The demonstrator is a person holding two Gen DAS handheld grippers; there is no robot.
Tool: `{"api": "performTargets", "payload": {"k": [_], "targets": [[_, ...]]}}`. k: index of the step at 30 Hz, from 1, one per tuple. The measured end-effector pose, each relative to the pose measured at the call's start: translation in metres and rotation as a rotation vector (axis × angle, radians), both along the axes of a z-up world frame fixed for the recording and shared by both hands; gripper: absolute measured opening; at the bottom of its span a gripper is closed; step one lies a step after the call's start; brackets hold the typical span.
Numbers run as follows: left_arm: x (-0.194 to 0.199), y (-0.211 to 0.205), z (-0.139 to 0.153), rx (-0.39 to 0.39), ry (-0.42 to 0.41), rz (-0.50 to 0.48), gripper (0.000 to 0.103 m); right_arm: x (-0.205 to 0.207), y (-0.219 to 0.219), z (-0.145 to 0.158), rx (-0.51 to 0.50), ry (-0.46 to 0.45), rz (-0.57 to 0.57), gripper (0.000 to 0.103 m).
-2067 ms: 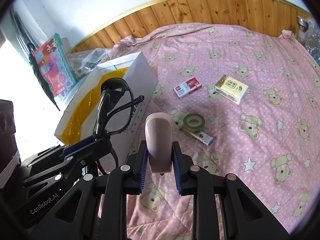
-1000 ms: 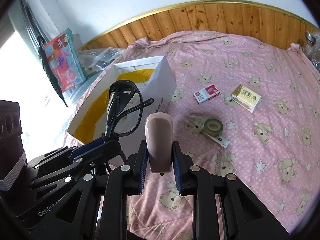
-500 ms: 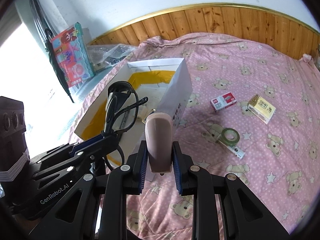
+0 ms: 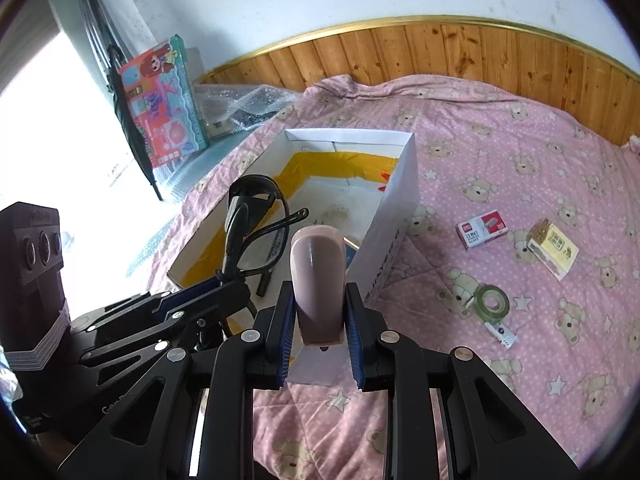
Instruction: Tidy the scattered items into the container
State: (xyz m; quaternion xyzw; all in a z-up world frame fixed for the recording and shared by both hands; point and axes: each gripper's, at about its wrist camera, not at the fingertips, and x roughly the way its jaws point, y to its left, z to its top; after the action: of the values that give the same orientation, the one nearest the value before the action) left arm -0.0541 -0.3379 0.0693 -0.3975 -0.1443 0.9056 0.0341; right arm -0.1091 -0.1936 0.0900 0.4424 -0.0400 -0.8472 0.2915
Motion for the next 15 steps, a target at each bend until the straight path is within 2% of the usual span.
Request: {"api": "performTargets", "payload": {"k": [5,15], "targets": [[-0.002,-0.012,0.0,-0.003,-0.006,0.02,0.016,-0.005,-0.012,0.003,0.002,0.004,0.021,0.025],[-0.006,-0.06,0.002,0.008,-0.013,0.121,0.016,-0.016,-0.03,0.004,-0.001,0.004,0.052,0.025]]}}
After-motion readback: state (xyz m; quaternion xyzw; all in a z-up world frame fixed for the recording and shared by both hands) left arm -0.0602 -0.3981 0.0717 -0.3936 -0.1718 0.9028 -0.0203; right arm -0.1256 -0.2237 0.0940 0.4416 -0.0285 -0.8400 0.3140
